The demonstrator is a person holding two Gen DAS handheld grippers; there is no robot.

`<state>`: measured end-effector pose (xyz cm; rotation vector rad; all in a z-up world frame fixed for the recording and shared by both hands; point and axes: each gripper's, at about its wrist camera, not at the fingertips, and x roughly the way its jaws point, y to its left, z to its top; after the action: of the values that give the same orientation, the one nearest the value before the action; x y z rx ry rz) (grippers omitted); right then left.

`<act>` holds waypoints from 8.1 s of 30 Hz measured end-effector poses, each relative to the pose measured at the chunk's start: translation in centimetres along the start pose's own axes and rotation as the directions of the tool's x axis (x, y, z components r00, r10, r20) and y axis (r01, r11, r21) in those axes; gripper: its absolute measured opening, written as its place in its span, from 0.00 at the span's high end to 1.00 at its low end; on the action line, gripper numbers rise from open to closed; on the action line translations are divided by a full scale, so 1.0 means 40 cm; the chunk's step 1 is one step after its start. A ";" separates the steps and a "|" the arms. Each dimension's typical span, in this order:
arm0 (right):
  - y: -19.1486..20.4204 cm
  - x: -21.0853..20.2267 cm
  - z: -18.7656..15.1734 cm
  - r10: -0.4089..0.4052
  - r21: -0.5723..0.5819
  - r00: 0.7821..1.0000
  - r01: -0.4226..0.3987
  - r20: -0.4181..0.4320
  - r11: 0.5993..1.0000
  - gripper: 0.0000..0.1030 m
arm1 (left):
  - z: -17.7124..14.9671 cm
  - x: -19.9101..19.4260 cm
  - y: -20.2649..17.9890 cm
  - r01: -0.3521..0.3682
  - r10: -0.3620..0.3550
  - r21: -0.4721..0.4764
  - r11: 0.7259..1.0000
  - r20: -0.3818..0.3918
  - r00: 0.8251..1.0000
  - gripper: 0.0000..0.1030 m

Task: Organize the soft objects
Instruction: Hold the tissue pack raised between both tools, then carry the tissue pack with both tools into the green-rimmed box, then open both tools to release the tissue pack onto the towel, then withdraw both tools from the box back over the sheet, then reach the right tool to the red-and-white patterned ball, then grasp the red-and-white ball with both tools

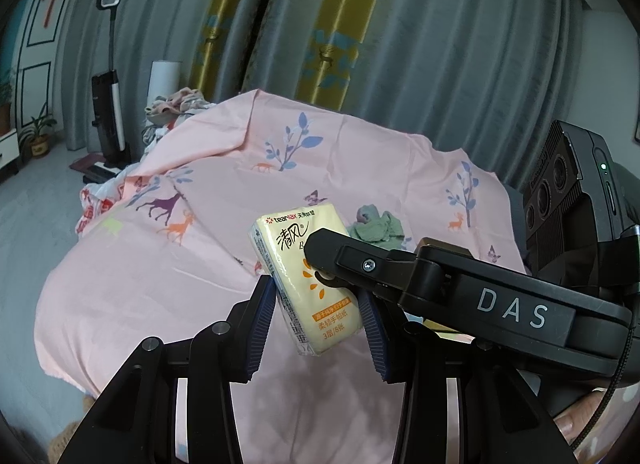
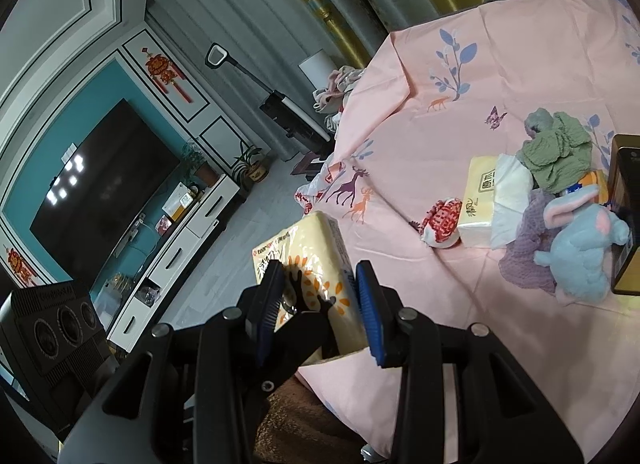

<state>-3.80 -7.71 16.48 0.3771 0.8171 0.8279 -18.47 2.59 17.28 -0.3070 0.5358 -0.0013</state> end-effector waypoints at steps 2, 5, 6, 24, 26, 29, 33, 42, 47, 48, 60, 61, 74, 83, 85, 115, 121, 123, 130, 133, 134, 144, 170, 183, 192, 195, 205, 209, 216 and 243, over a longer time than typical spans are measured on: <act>-0.001 -0.005 0.002 -0.001 -0.001 1.000 0.001 0.004 1.000 0.64 | 0.002 0.002 -0.003 0.002 -0.002 0.004 1.000 0.001 1.000 0.58; -0.002 -0.010 0.002 0.001 0.003 1.000 -0.001 0.009 1.000 0.64 | 0.003 0.004 -0.007 0.004 -0.004 0.009 1.000 0.003 1.000 0.58; -0.001 -0.012 0.001 0.000 0.002 1.000 0.000 0.011 1.000 0.64 | 0.003 0.004 -0.009 0.005 -0.005 0.011 1.000 0.002 1.000 0.58; -0.033 -0.055 0.004 -0.049 0.018 0.998 0.048 0.042 0.999 0.62 | 0.001 0.034 -0.046 0.059 -0.058 0.043 0.997 -0.012 0.998 0.58; -0.040 -0.051 0.008 -0.049 0.024 0.998 0.048 0.039 0.999 0.62 | 0.003 0.040 -0.047 0.057 -0.056 0.040 0.998 -0.017 0.998 0.58; -0.045 -0.048 0.011 -0.048 0.028 0.998 0.047 0.037 0.999 0.62 | 0.004 0.044 -0.050 0.057 -0.056 0.038 0.998 -0.015 0.998 0.58; -0.048 -0.044 0.010 -0.061 0.013 0.997 0.061 0.036 0.998 0.62 | 0.003 0.046 -0.048 0.067 -0.067 0.034 0.997 -0.015 0.998 0.58; -0.062 -0.066 0.001 -0.093 0.024 0.994 0.092 0.053 0.996 0.62 | -0.003 0.057 -0.068 0.098 -0.097 0.042 0.994 -0.019 0.995 0.58; -0.080 -0.089 0.007 -0.101 0.037 0.992 0.098 0.076 0.994 0.62 | 0.001 0.068 -0.097 0.113 -0.112 0.066 0.991 -0.021 0.994 0.58; -0.083 -0.093 0.008 -0.104 0.039 0.991 0.101 0.079 0.994 0.62 | 0.002 0.070 -0.102 0.117 -0.116 0.070 0.991 -0.024 0.993 0.58; -0.200 -0.261 0.030 -0.242 0.151 0.942 0.211 0.231 0.966 0.62 | 0.020 0.152 -0.291 0.294 -0.283 0.173 0.940 -0.085 0.955 0.58; -0.213 -0.285 0.027 -0.261 0.163 0.933 0.226 0.247 0.961 0.62 | 0.020 0.158 -0.315 0.316 -0.302 0.193 0.929 -0.096 0.948 0.58; -0.411 -0.548 -0.059 -0.567 0.431 0.762 0.419 0.312 0.799 0.62 | -0.056 0.313 -0.638 0.612 -0.505 0.269 0.744 -0.373 0.778 0.58; -0.516 -0.671 -0.151 -0.691 0.605 0.667 0.436 0.280 0.666 0.62 | -0.144 0.386 -0.797 0.734 -0.557 0.240 0.636 -0.516 0.651 0.58; -0.534 -0.681 -0.165 -0.712 0.635 0.653 0.441 0.257 0.634 0.62 | -0.162 0.405 -0.819 0.751 -0.564 0.209 0.627 -0.543 0.622 0.58; -0.310 -0.358 0.022 -0.543 0.407 0.782 0.407 0.307 0.817 0.18 | 0.065 0.201 -0.115 0.211 -0.188 0.114 0.971 -0.185 0.965 0.34; -0.237 -0.172 0.054 -0.425 0.341 0.869 0.331 0.252 0.880 0.18 | 0.020 0.161 0.056 0.090 -0.083 0.034 0.995 -0.177 0.981 0.34; -0.200 -0.123 0.053 -0.385 0.281 0.896 0.320 0.220 0.905 0.18 | 0.006 0.162 0.079 0.078 -0.073 0.020 0.997 -0.177 0.981 0.34; -0.144 -0.038 0.047 -0.361 0.171 0.921 0.336 0.146 0.926 0.18 | -0.016 0.162 0.136 0.069 -0.071 -0.017 0.997 -0.177 0.982 0.34; -0.137 -0.014 0.047 -0.356 0.164 0.924 0.334 0.137 0.928 0.18 | -0.016 0.153 0.157 0.076 -0.079 -0.024 0.997 -0.163 0.984 0.34; -0.136 -0.008 0.048 -0.360 0.160 0.924 0.338 0.132 0.927 0.19 | -0.015 0.153 0.161 0.077 -0.080 -0.022 0.997 -0.164 0.983 0.34; -0.111 0.083 0.023 -0.429 0.101 0.902 0.422 0.054 0.901 0.34 | -0.012 0.211 0.256 0.016 -0.019 -0.020 1.000 -0.109 0.994 0.34; -0.116 0.280 -0.003 -0.556 0.016 0.826 0.559 -0.095 0.829 0.31 | -0.034 0.320 0.429 -0.059 0.025 -0.152 0.987 -0.216 0.976 0.44; -0.175 0.433 0.085 -0.640 0.047 0.749 0.655 -0.173 0.754 0.43 | -0.041 0.314 0.441 -0.030 -0.017 -0.189 0.981 -0.239 0.971 0.49; -0.168 0.485 0.093 -0.727 -0.052 0.678 0.727 -0.108 0.685 0.72 | -0.042 0.314 0.445 -0.034 -0.012 -0.187 0.982 -0.239 0.971 0.49; -0.170 0.490 0.096 -0.726 -0.078 0.679 0.722 -0.108 0.687 0.85 | -0.044 0.312 0.443 -0.029 -0.018 -0.192 0.981 -0.237 0.971 0.49; -0.119 0.396 0.074 -0.560 -0.044 0.823 0.559 -0.090 0.828 0.97 | -0.048 0.313 0.443 -0.035 -0.013 -0.196 0.980 -0.241 0.970 0.49; -0.085 0.324 0.041 -0.438 -0.019 0.892 0.439 -0.109 0.898 0.97 | -0.055 0.318 0.441 -0.046 -0.005 -0.194 0.980 -0.253 0.967 0.49; -0.075 0.279 -0.024 -0.325 0.050 0.932 0.336 -0.158 0.940 0.97 | -0.066 0.330 0.429 0.014 -0.080 -0.231 0.973 -0.279 0.957 0.49; -0.144 0.365 -0.028 -0.266 0.009 0.931 0.277 -0.248 0.961 0.67 | -0.076 0.353 0.262 0.171 -0.224 -0.196 0.965 -0.288 0.931 0.67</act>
<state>4.11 -0.09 5.21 0.1941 1.0927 0.6034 -8.64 10.56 4.70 -0.5308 0.8164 -0.2045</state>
